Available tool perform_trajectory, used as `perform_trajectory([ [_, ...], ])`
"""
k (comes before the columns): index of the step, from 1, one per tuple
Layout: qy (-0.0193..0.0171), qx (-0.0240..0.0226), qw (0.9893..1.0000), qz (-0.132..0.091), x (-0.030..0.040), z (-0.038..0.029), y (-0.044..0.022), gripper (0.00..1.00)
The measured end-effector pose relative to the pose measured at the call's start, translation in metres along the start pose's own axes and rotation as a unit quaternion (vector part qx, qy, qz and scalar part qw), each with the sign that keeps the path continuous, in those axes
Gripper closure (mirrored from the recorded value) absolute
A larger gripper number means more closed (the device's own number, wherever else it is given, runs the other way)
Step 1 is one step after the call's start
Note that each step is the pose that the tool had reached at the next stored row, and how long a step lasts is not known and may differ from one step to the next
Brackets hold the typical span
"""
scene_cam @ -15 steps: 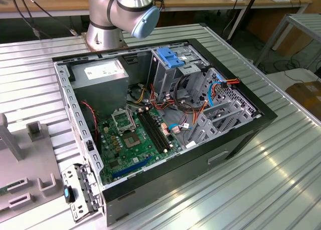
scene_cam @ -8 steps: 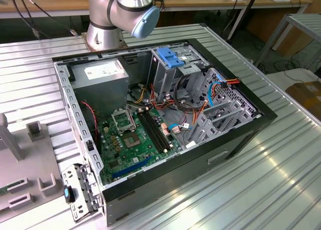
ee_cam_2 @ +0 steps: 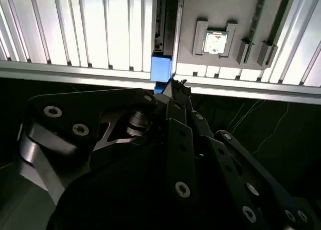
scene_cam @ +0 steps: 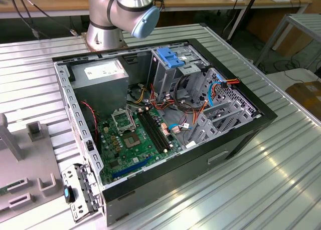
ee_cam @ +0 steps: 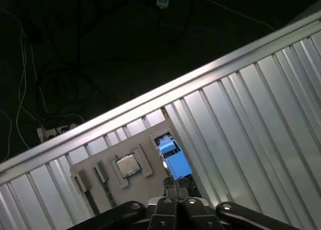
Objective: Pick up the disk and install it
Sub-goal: 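Pick up the disk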
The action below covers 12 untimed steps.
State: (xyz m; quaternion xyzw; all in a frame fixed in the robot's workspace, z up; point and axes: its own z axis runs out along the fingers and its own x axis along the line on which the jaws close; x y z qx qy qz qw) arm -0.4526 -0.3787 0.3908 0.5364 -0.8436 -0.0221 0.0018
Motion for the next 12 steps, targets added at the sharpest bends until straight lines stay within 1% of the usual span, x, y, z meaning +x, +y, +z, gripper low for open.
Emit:
perform_trajectory([
  [1,0.0006,-0.0002,0.9999,-0.013,0.0000,0.0003,0.0000,0.89],
  [2,0.0012,-0.0004,0.9996,-0.028,0.0000,0.0007,0.0000,0.89],
  [4,0.0019,-0.0007,0.9989,-0.047,0.0000,0.0013,0.0000,0.89],
  [6,0.0027,-0.0010,0.9977,-0.068,0.0000,0.0019,-0.0001,0.89],
  [8,0.0039,-0.0012,0.9949,-0.101,0.0001,0.0033,-0.0001,0.89],
  [9,0.0043,-0.0012,0.9937,-0.112,0.0001,0.0040,-0.0002,0.89],
  [10,0.0051,-0.0012,0.9915,-0.130,0.0001,0.0051,-0.0002,0.83],
  [11,0.0059,-0.0013,0.9889,-0.148,0.0001,0.0065,-0.0002,0.76],
  [12,0.0068,-0.0015,0.9863,-0.165,-0.0002,0.0082,-0.0001,0.64],
])
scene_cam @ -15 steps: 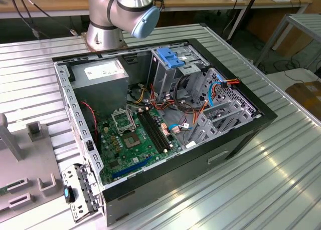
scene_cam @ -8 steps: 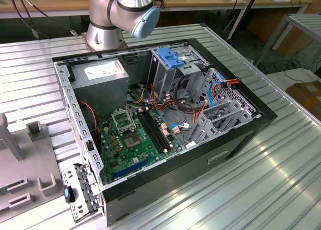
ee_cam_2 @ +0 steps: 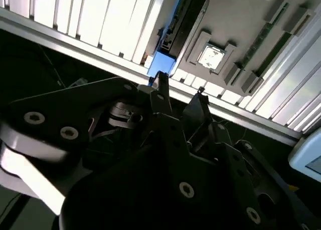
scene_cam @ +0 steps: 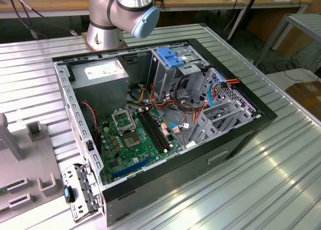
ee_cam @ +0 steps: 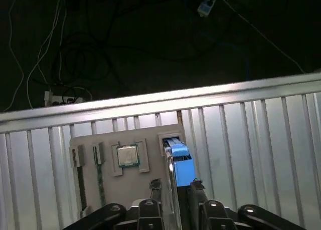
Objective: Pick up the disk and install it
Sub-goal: 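Pick up the disk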
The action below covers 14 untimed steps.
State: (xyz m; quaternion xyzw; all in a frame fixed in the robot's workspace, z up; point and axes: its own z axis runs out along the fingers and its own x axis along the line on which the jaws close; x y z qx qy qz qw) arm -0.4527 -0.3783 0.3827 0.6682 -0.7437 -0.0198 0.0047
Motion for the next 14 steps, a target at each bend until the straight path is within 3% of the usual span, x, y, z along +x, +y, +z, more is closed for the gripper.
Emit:
perform_trajectory([
  [1,0.0006,0.0000,1.0000,-0.005,-0.0034,0.0028,0.0002,0.58],
  [2,0.0009,0.0000,1.0000,-0.008,-0.0100,0.0103,0.0007,0.46],
  [5,0.0026,0.0001,0.9997,-0.026,-0.0110,0.0171,0.0014,0.46],
  [10,0.0028,0.0131,0.9995,-0.030,-0.0108,0.0202,0.0026,0.46],
  [14,0.0025,0.0183,0.9993,-0.032,-0.0103,0.0250,0.0061,0.46],
])
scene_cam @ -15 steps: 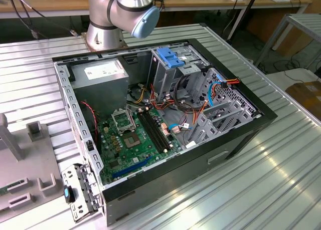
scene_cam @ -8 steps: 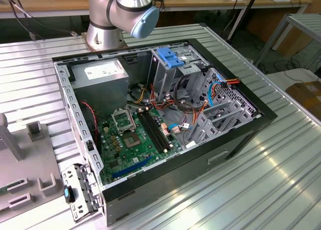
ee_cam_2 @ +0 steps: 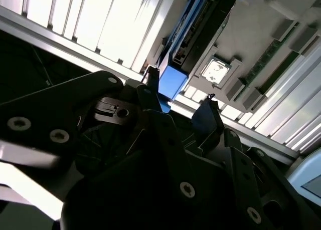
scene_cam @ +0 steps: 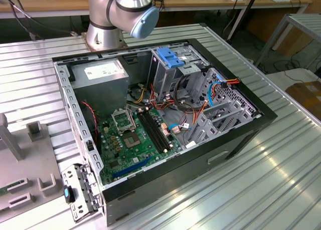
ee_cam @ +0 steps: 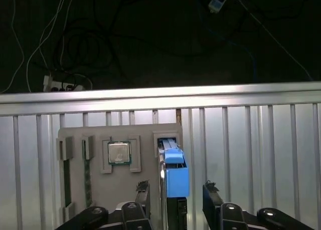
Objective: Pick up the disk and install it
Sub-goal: 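Pick up the disk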
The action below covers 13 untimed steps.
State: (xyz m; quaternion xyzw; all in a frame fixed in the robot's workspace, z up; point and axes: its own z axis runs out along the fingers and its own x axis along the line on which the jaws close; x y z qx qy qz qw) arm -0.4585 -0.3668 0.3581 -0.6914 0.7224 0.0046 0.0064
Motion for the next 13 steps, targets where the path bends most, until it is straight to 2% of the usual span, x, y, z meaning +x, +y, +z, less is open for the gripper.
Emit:
perform_trajectory([
  [3,0.0000,0.0002,1.0000,-0.001,0.0005,0.0066,0.0007,0.46],
  [9,0.0000,0.0001,1.0000,-0.003,0.0006,0.0303,0.0010,0.46],
  [12,0.0001,-0.0001,1.0000,-0.003,0.0008,0.0376,0.0012,0.46],
  [13,0.0001,-0.0003,1.0000,-0.003,0.0009,0.0421,0.0014,0.46],
])
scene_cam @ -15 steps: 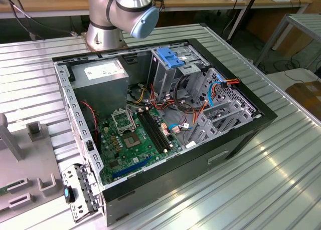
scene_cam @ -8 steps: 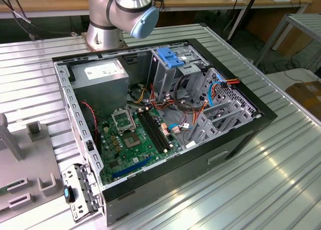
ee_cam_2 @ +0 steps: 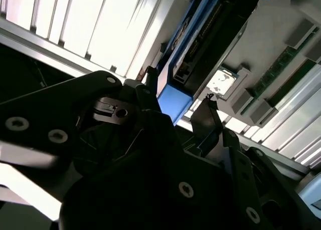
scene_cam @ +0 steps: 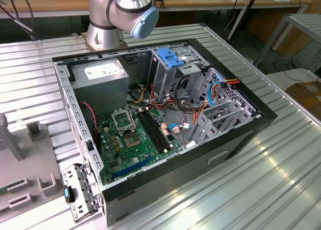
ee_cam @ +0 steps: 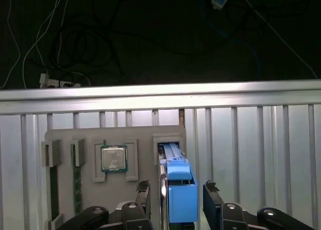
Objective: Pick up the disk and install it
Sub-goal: 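Pick up the disk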
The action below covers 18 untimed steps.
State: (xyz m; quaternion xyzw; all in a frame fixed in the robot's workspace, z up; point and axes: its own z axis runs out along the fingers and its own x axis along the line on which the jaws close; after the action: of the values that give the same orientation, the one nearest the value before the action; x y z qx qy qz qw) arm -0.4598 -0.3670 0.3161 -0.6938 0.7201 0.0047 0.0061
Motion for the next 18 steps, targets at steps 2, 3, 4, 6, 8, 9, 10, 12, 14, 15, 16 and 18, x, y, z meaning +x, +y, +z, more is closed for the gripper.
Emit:
perform_trajectory([
  [2,-0.0001,-0.0002,1.0000,0.000,0.0001,0.0068,0.0002,0.46],
  [3,0.0000,-0.0004,1.0000,0.000,0.0002,0.0092,0.0005,0.46],
  [4,0.0000,-0.0004,1.0000,0.000,0.0002,0.0091,0.0006,0.46],
  [6,0.0000,-0.0003,1.0000,0.000,0.0002,0.0092,0.0005,0.46],
  [8,0.0000,-0.0002,1.0000,0.000,0.0002,0.0093,0.0006,0.46],
  [9,-0.0001,-0.0002,1.0000,0.000,0.0002,0.0094,0.0007,0.46],
  [10,-0.0001,-0.0002,1.0000,0.000,0.0002,0.0096,0.0008,0.46],
  [12,-0.0001,-0.0003,1.0000,0.000,0.0003,0.0104,0.0009,0.46],
  [14,-0.0005,-0.0003,1.0000,0.000,0.0002,0.0112,0.0009,0.46],
  [15,-0.0007,-0.0004,1.0000,0.000,0.0002,0.0114,0.0009,0.46],
  [16,-0.0007,-0.0003,1.0000,0.000,0.0003,0.0114,0.0009,0.54],
  [18,-0.0007,-0.0003,1.0000,0.000,0.0003,0.0116,0.0009,0.54],
])
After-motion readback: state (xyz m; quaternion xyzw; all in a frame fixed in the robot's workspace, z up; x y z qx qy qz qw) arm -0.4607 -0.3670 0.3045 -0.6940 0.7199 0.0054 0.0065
